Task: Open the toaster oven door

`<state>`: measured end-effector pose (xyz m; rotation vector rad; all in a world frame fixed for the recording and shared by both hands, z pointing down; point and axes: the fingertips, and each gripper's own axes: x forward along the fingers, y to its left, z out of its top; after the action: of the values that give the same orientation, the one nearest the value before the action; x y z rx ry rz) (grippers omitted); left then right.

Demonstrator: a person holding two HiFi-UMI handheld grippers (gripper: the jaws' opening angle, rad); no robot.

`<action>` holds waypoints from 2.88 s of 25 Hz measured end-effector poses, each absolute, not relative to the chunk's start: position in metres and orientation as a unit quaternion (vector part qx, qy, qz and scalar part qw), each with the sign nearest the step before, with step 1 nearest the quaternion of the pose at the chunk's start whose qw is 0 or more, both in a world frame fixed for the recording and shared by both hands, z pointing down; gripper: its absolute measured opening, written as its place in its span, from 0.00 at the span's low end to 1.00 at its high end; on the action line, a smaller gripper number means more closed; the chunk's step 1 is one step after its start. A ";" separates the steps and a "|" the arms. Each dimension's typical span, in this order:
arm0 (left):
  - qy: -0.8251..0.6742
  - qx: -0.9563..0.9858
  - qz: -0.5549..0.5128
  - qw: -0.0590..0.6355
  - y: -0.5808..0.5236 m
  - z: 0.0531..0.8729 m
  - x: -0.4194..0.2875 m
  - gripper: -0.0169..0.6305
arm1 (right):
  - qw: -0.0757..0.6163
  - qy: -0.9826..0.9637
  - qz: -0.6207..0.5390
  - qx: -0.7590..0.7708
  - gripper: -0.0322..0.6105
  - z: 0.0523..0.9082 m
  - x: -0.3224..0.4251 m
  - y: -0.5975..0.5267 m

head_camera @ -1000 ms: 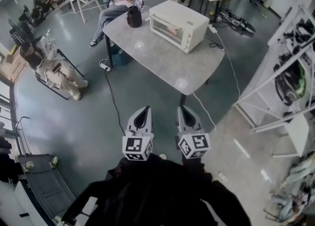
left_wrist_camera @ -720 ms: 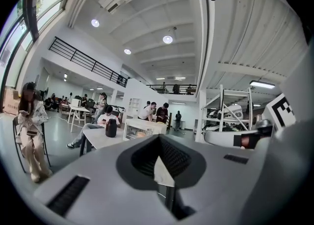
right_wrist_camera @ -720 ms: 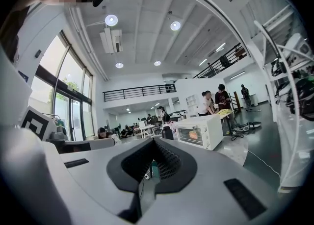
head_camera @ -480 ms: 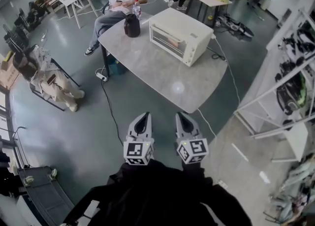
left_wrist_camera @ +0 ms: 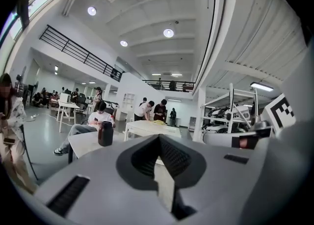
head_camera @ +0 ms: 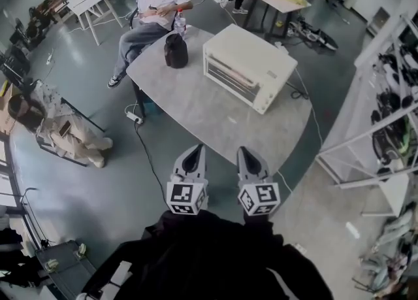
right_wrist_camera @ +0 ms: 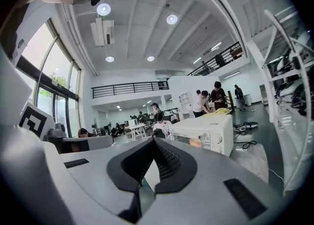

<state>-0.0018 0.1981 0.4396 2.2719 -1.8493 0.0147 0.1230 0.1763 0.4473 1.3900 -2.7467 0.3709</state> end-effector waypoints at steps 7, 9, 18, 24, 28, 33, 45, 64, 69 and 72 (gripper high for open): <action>-0.596 0.798 0.022 0.090 0.107 0.429 -0.052 0.03 | 0.015 -0.863 0.121 0.491 0.05 0.436 0.081 0.092; -0.585 0.805 0.027 0.097 0.088 0.430 -0.063 0.03 | 0.016 -0.857 0.121 0.500 0.05 0.435 0.070 0.075; -0.541 0.834 0.040 0.100 0.025 0.437 -0.092 0.03 | 0.024 -0.828 0.135 0.545 0.05 0.439 0.041 0.023; -0.516 0.849 0.050 0.098 -0.002 0.438 -0.092 0.03 | 0.038 -0.809 0.142 0.569 0.05 0.443 0.042 0.005; -0.513 0.851 0.052 0.098 -0.019 0.446 -0.087 0.03 | 0.047 -0.807 0.140 0.572 0.05 0.448 0.048 -0.009; -0.506 0.854 0.058 0.106 -0.036 0.457 -0.080 0.03 | 0.048 -0.797 0.143 0.585 0.05 0.452 0.055 -0.024; -0.502 0.855 0.080 0.107 -0.090 0.461 -0.055 0.03 | 0.034 -0.786 0.165 0.594 0.05 0.468 0.083 -0.070; -0.474 0.867 0.110 0.107 -0.176 0.480 -0.057 0.03 | 0.049 -0.737 0.204 0.643 0.05 0.500 0.092 -0.128; -0.460 0.869 0.132 0.127 -0.190 0.502 -0.054 0.03 | 0.055 -0.720 0.214 0.658 0.05 0.515 0.097 -0.137; -0.458 0.869 0.136 0.132 -0.200 0.510 -0.053 0.03 | 0.057 -0.714 0.218 0.663 0.05 0.521 0.099 -0.144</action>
<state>-0.0531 -0.1996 0.5101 2.5200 -1.3283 0.3948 0.0992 -0.1436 0.5209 2.0121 -2.1644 0.6618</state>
